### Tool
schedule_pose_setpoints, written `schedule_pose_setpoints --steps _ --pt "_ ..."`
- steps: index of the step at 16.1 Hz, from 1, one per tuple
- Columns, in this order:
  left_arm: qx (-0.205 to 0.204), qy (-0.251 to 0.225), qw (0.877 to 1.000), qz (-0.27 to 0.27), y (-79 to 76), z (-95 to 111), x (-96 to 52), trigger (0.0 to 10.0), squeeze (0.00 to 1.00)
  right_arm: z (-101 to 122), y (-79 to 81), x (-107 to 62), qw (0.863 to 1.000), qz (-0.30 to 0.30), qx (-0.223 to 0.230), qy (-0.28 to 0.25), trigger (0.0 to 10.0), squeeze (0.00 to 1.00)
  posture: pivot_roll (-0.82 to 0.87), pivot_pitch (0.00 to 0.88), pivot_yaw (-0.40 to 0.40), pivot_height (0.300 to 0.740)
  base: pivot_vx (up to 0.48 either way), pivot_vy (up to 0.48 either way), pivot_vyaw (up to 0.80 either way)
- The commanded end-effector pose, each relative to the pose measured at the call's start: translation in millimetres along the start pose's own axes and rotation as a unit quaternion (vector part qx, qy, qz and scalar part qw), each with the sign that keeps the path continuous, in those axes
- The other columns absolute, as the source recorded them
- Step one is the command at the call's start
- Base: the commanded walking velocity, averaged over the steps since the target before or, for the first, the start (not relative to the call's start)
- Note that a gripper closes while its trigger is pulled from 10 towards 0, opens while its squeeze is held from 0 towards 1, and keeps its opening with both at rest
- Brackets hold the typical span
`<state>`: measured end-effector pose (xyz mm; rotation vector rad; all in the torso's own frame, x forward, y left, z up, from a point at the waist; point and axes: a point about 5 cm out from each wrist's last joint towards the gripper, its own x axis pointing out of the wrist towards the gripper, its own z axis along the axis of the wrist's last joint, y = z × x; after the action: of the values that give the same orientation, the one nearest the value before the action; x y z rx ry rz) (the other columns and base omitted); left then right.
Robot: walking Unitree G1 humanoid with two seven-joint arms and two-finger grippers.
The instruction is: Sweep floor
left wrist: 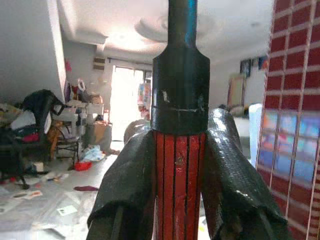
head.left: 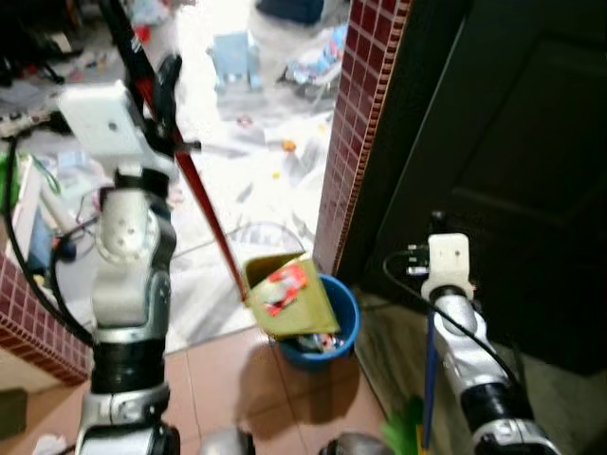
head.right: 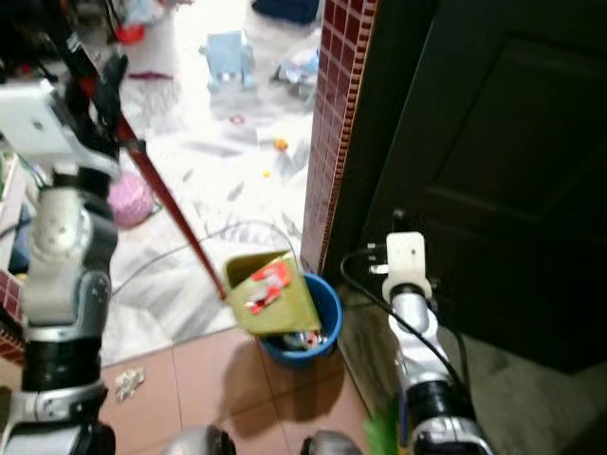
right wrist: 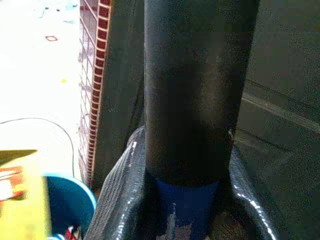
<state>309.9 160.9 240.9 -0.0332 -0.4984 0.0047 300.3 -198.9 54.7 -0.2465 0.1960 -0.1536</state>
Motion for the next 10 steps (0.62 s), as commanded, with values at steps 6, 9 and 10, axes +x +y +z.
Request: schedule_pose_setpoints --steps 6,9,10 --pt "0.027 -0.041 0.998 -0.048 -31.0 -3 2.7 10.0 0.0 10 -2.1 3.6 1.0 -0.002 -0.001 -0.02 10.0 0.0 -0.06 0.0 -0.009 0.74 0.0 0.0 0.0" --pt "0.033 -0.053 0.995 -0.078 -52.2 -8 4.2 10.0 0.0 10 -0.8 3.0 1.0 -0.002 0.0 -0.021 10.0 0.0 -0.07 0.0 -0.002 0.74 0.0 0.0 0.0" --pt "0.039 -0.059 0.994 -0.085 -58.5 -10 4.9 10.0 0.0 10 0.1 3.1 1.0 -0.003 0.001 -0.021 10.0 0.0 -0.07 0.0 0.0 0.74 0.0 0.0 0.0"
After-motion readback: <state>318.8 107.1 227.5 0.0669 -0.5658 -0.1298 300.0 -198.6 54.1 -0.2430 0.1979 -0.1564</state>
